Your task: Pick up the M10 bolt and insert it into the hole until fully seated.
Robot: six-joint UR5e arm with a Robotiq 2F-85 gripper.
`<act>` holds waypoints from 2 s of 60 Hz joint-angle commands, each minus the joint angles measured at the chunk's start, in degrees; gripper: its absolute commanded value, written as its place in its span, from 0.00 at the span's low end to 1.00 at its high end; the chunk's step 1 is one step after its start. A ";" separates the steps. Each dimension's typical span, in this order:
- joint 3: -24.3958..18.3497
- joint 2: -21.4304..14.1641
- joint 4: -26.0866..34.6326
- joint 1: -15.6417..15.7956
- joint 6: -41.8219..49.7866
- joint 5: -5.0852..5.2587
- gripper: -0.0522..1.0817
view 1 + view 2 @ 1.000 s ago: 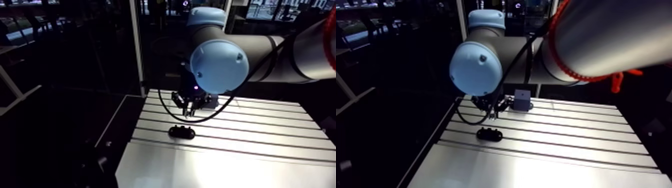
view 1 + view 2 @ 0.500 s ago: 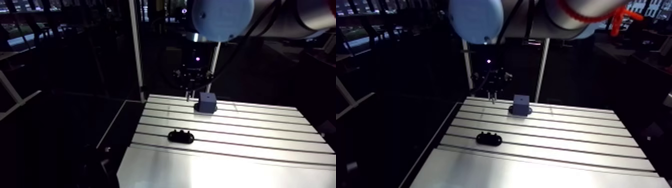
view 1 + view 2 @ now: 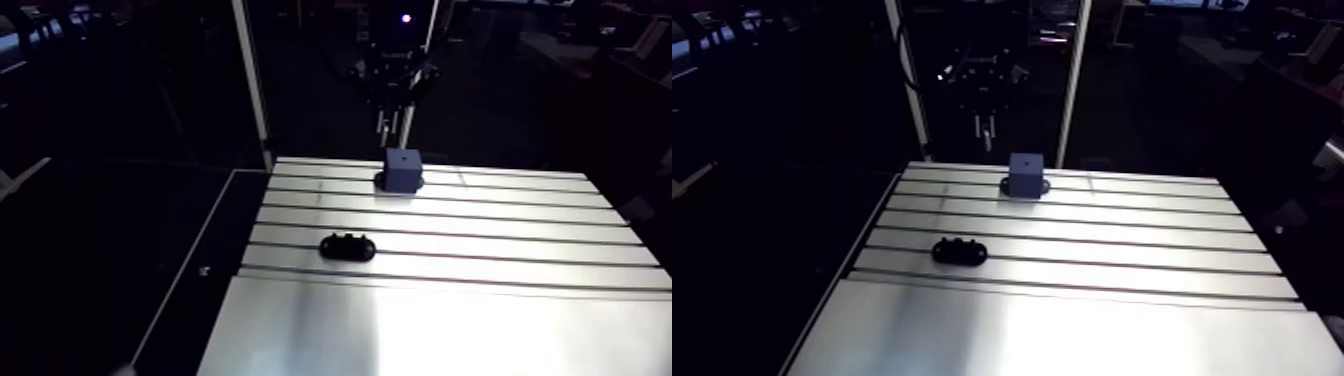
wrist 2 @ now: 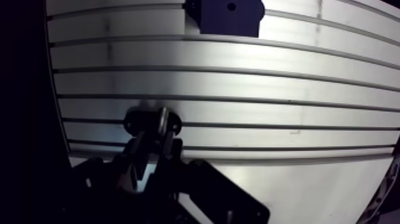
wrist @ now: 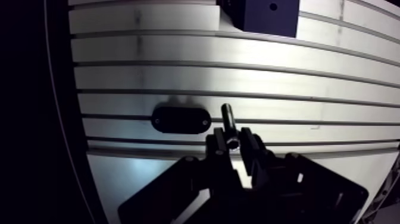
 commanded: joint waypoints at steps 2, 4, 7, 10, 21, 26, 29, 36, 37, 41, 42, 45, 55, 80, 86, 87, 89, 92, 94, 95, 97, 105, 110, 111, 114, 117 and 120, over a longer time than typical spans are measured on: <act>-6.65 4.39 3.82 -2.23 -0.53 0.01 1.00; -7.54 4.87 4.42 -2.41 -0.53 -0.06 1.00; -9.30 5.91 5.73 -2.62 -0.60 -0.07 1.00; -10.75 7.13 6.57 -2.70 -0.61 -0.06 1.00; -14.12 10.66 7.77 -3.57 -0.61 -0.07 1.00; -15.76 12.74 7.94 -4.07 -0.69 -0.15 1.00; -16.30 13.44 8.10 -4.26 -0.70 -0.23 1.00; -18.49 15.84 9.71 -4.70 -0.70 -0.44 1.00; -19.03 16.30 10.08 -4.80 -0.70 -0.43 1.00; -20.20 17.30 10.73 -4.82 -0.70 -0.42 1.00; -20.56 17.64 10.84 -4.89 -0.70 -0.42 1.00; -20.83 17.99 11.00 -4.90 -0.70 -0.42 1.00; -22.17 19.49 11.97 -5.07 -0.70 -0.42 1.00; -23.78 21.54 12.52 -5.17 -0.70 -2.45 1.00; -23.62 21.65 12.52 -5.17 -0.70 -2.45 1.00; -23.53 21.65 12.52 -5.17 -0.70 -2.45 1.00; -23.52 21.66 12.52 -5.17 -0.63 -2.45 1.00; -23.44 21.66 12.52 -5.17 -0.69 -2.45 1.00; -23.43 21.66 12.52 -5.17 -0.70 -2.37 1.00; -23.28 21.66 12.52 -5.10 -0.70 -2.36 1.00; -23.18 21.66 12.52 -5.08 -0.70 -2.36 1.00; -22.92 21.66 12.52 -5.08 -0.70 -2.28 1.00; -22.90 21.97 12.52 -5.08 -0.70 -2.26 1.00; -22.90 22.08 12.52 -5.08 -0.70 -2.27 1.00; -22.90 22.17 12.52 -5.08 -0.70 -2.20 1.00; -22.90 22.34 12.52 -5.08 -0.70 -2.18 1.00; -22.83 22.36 12.45 -5.08 -0.70 -2.10 1.00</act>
